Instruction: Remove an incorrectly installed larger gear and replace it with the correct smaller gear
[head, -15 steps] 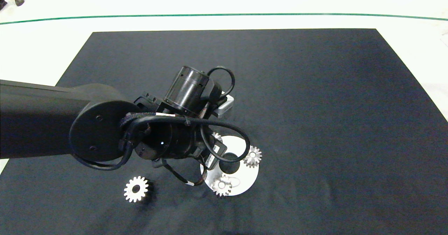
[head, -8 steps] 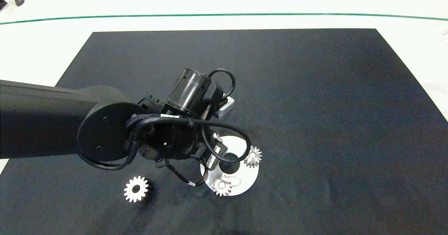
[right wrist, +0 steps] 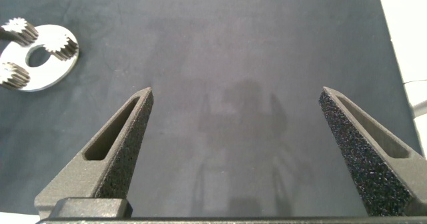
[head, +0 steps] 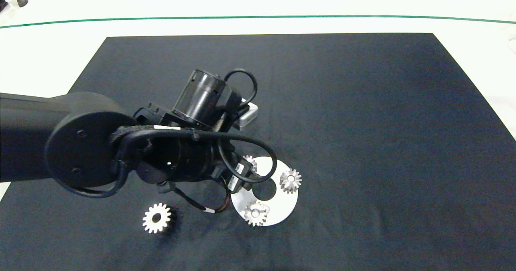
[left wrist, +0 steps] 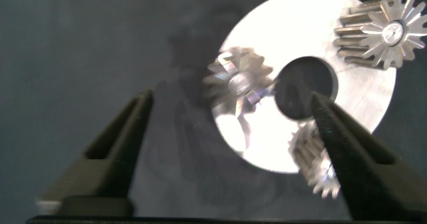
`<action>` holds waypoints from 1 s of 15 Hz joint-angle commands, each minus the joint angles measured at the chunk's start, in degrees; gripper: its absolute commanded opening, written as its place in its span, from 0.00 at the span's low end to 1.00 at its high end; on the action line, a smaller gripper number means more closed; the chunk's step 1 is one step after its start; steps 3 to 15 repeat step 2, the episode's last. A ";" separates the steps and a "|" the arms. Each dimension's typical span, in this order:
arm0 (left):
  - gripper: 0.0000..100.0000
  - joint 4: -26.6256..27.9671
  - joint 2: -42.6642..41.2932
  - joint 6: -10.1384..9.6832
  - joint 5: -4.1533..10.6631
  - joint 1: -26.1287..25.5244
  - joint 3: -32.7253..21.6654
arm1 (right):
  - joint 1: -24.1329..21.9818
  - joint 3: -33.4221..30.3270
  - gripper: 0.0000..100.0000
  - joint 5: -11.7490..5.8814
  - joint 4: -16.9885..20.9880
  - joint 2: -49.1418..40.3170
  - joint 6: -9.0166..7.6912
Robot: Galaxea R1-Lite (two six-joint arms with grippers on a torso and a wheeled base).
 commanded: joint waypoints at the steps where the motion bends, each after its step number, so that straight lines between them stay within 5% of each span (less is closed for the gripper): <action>1: 1.00 0.19 -15.08 -0.29 0.23 7.35 7.71 | -0.66 -1.39 1.00 -0.45 0.17 0.45 -1.61; 2: 1.00 0.19 -20.35 -0.12 0.23 10.51 10.17 | -0.92 -1.39 1.00 -1.86 0.17 0.45 -3.27; 15: 1.00 0.19 -20.35 -0.12 0.23 10.51 10.17 | -0.92 -1.39 1.00 -1.86 0.17 0.45 -3.27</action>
